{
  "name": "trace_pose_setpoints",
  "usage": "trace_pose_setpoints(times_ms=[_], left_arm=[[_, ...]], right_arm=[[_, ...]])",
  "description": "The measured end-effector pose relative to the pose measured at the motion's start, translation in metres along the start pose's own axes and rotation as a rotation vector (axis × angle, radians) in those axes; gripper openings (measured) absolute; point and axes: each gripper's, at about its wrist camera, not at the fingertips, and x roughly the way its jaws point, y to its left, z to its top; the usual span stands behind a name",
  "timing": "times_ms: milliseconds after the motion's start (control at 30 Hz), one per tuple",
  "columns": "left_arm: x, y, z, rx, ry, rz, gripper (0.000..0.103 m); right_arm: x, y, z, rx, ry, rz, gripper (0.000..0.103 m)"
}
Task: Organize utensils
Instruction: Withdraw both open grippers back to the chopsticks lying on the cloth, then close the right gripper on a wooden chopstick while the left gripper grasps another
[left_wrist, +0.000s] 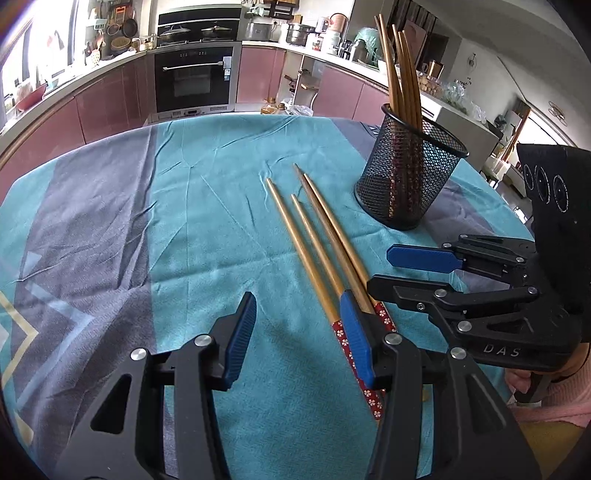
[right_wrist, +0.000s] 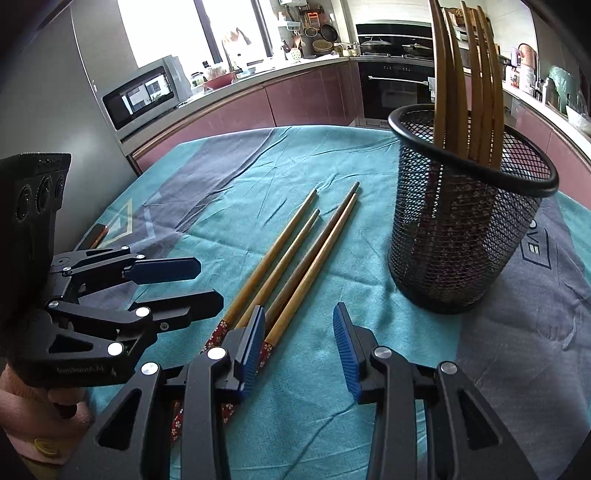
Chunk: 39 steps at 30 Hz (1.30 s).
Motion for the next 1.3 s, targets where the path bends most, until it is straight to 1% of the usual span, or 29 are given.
trace_pose_setpoints(times_ms=[233, 400, 433, 500, 700, 1133, 1300], left_arm=[[0.002, 0.000, 0.000, 0.007, 0.004, 0.002, 0.046], [0.004, -0.001, 0.000, 0.010, 0.010, 0.002, 0.046], [0.005, -0.001, 0.000, 0.011, 0.011, 0.001, 0.046], [0.006, 0.000, 0.000, 0.010, 0.011, 0.000, 0.046], [0.011, -0.002, 0.003, 0.020, 0.017, 0.003, 0.045], [0.032, -0.003, 0.020, 0.045, 0.047, 0.033, 0.037], [0.040, 0.001, 0.030, 0.037, 0.055, 0.036, 0.029]], right_arm=[[0.002, 0.003, -0.001, -0.011, 0.009, -0.015, 0.035], [0.003, 0.004, -0.001, -0.023, 0.015, -0.044, 0.035], [0.004, 0.004, -0.001, -0.022, 0.021, -0.047, 0.034], [0.005, 0.002, -0.001, -0.014, 0.027, -0.051, 0.029], [0.001, -0.005, -0.002, 0.006, 0.034, -0.043, 0.027], [0.004, -0.010, 0.003, 0.006, 0.030, -0.062, 0.026], [0.009, -0.010, 0.009, 0.000, 0.026, -0.077, 0.025]])
